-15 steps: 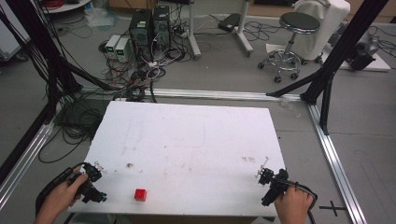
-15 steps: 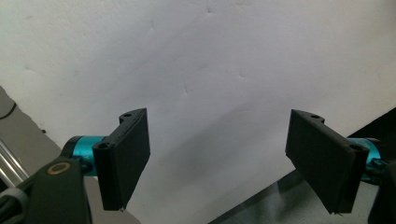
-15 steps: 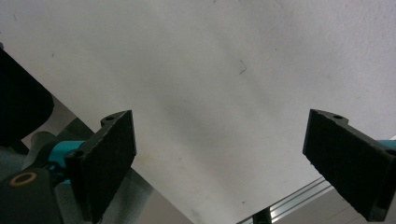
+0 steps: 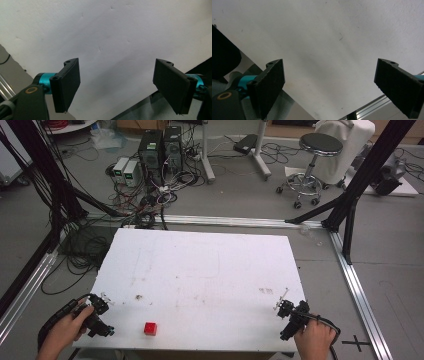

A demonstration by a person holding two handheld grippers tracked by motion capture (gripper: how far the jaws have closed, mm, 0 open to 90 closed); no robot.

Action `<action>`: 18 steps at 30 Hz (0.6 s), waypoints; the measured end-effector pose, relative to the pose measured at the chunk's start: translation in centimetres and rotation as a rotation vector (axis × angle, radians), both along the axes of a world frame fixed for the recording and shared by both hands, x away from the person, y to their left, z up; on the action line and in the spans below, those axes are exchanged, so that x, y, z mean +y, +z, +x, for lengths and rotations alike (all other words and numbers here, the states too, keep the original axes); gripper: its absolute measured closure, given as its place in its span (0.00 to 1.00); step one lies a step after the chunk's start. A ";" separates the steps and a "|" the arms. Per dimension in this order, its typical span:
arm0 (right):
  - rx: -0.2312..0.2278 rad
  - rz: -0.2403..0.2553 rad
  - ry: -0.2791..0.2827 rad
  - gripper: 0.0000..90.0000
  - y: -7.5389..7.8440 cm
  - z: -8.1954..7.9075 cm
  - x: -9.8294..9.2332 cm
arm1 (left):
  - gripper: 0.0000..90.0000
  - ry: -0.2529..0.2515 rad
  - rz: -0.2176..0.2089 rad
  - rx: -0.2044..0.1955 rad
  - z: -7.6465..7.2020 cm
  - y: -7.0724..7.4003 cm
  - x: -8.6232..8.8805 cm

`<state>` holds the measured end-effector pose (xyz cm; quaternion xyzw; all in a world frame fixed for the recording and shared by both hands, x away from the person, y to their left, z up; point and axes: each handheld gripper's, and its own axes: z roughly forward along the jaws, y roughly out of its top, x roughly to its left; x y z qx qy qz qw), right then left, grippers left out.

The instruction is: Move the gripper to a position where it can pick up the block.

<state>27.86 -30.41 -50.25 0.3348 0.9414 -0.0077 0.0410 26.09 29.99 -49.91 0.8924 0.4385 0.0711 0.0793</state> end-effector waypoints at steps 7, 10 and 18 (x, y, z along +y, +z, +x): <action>0.000 -0.002 0.002 0.10 -0.1 0.0 -0.2 | 0.25 0.003 0.005 -0.005 -0.1 0.1 0.2; 0.000 0.001 0.003 0.10 -0.2 0.0 -0.2 | 0.25 0.007 0.008 -0.005 -0.1 0.1 0.1; 0.002 0.010 -0.002 0.10 0.0 0.0 -0.3 | 0.25 0.004 0.012 -0.003 -0.2 0.1 -0.1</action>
